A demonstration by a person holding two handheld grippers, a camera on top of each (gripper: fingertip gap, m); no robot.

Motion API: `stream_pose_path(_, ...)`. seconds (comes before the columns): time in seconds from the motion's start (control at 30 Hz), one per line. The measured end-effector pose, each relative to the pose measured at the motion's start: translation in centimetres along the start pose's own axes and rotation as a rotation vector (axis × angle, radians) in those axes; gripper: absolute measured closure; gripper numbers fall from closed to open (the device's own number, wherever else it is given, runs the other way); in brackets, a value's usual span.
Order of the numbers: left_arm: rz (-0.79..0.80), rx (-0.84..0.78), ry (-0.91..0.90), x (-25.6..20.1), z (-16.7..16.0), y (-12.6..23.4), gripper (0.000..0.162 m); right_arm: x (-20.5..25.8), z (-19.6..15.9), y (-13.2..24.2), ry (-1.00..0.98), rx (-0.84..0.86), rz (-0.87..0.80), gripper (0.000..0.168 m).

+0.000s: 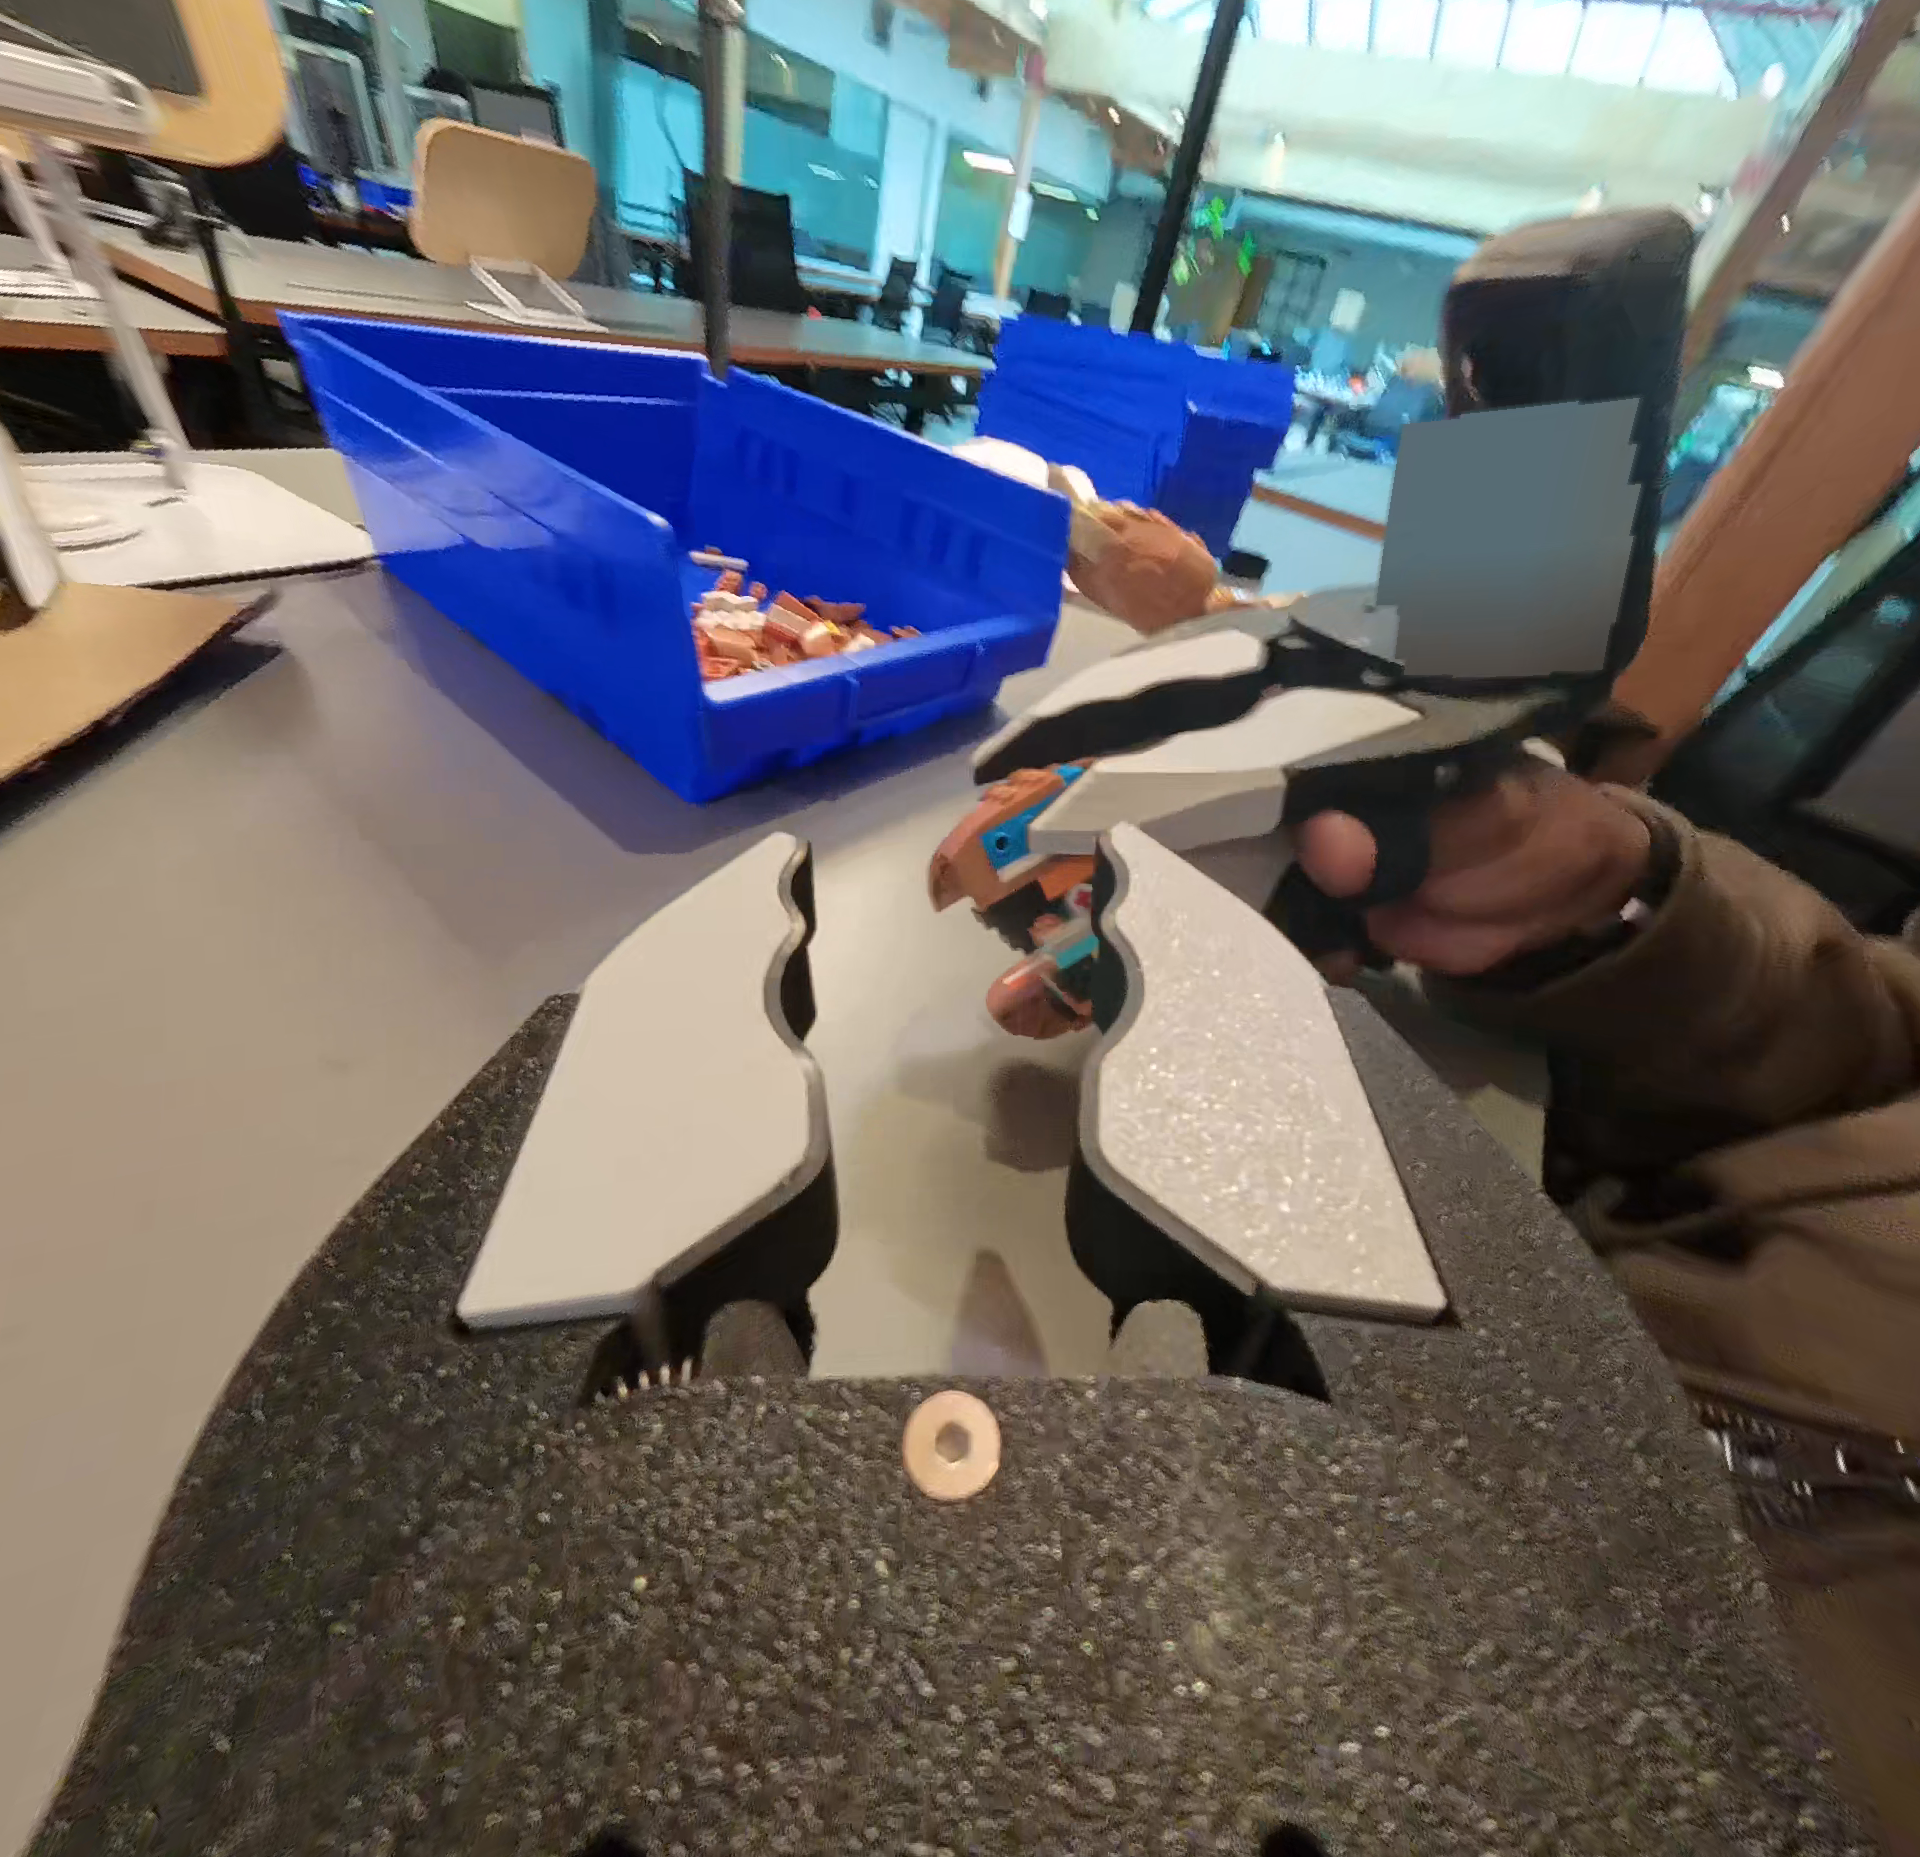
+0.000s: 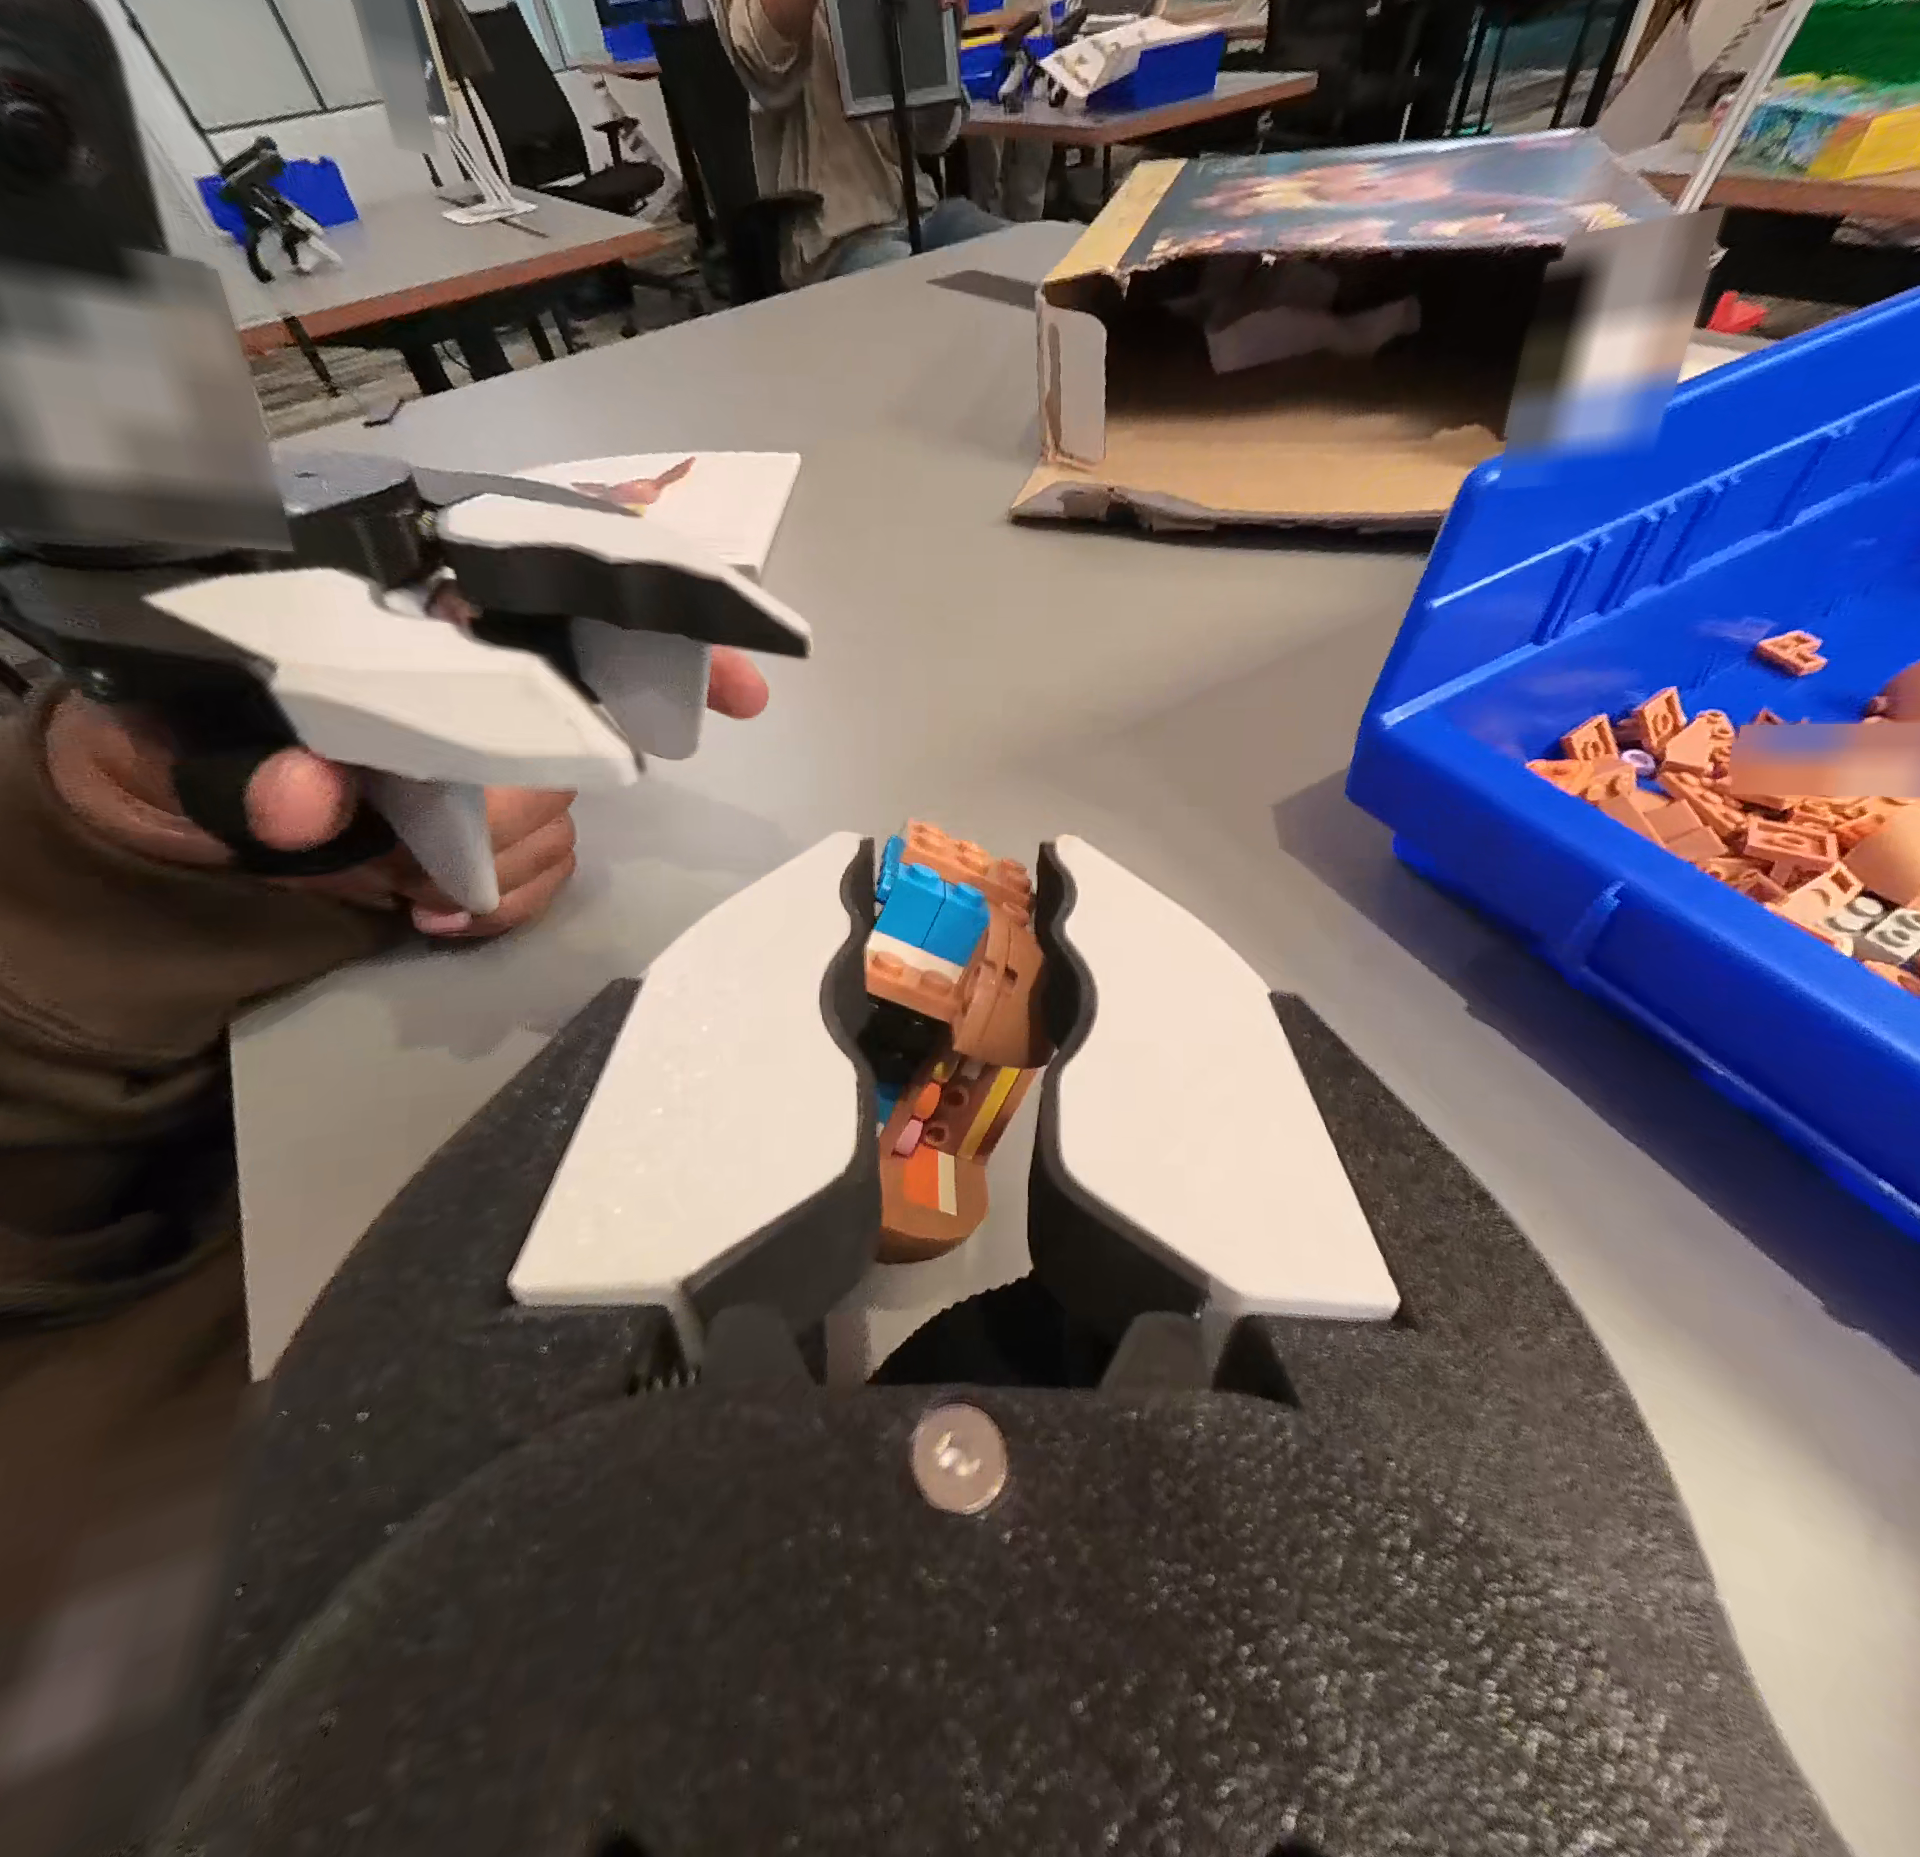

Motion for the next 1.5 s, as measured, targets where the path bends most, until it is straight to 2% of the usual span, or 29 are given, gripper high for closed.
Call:
stream_pose_path(0.2, -0.112, 0.111, -0.191, -2.9, -1.8, -0.6, 0.111, -0.1, -0.6, -0.1, -0.107, 0.029, 0.045, 0.140)
stream_pose_path(0.47, -0.068, 0.276, -0.587, -3.6, -5.3, -1.9, 0.124, -0.7, -1.7, -0.4, -0.244, 0.111, 0.087, 0.140)
stream_pose_path(0.67, -0.058, 0.290, -0.731, -3.0, -5.5, -3.0, 0.129, -1.4, -2.3, -0.5, -0.309, 0.166, 0.128, 0.141)
stream_pose_path(0.77, -0.075, 0.296, -0.725, -2.9, -5.4, -3.4, 0.129, -1.8, -2.4, -0.4, -0.325, 0.177, 0.142, 0.141)
stream_pose_path(0.97, -0.070, 0.312, -0.657, -3.2, -5.3, -3.8, 0.130, -3.1, -2.4, 0.0, -0.323, 0.168, 0.075, 0.129)
stream_pose_path(1.03, -0.073, 0.312, -0.628, -3.4, -5.3, -3.9, 0.130, -3.7, -1.8, 0.5, -0.344, 0.114, 0.052, 0.130)
stream_pose_path(1.17, -0.073, 0.320, -0.579, -3.5, -5.4, -4.0, 0.130, -4.0, -0.6, 1.9, -0.448, -0.021, 0.111, 0.130)
stream_pose_path(1.37, -0.015, 0.332, -0.523, -3.4, -5.3, -3.9, 0.130, -1.8, -2.4, 3.2, -0.160, 0.130, 0.016, 0.131)
stream_pose_path(1.5, -0.002, 0.346, -0.535, -3.4, -5.3, -3.5, 0.130, -0.2, -2.9, 3.4, -0.098, 0.178, 0.039, 0.138)
Point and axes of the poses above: each gripper's, where its closed fingertips meet, y back along the fingers, z out of its top, x = y × z across the jaws, the point moved 1 cm from there along y, back along the fingers, and after that the axes turned 6 degrees about z, right-handed, at the moved point
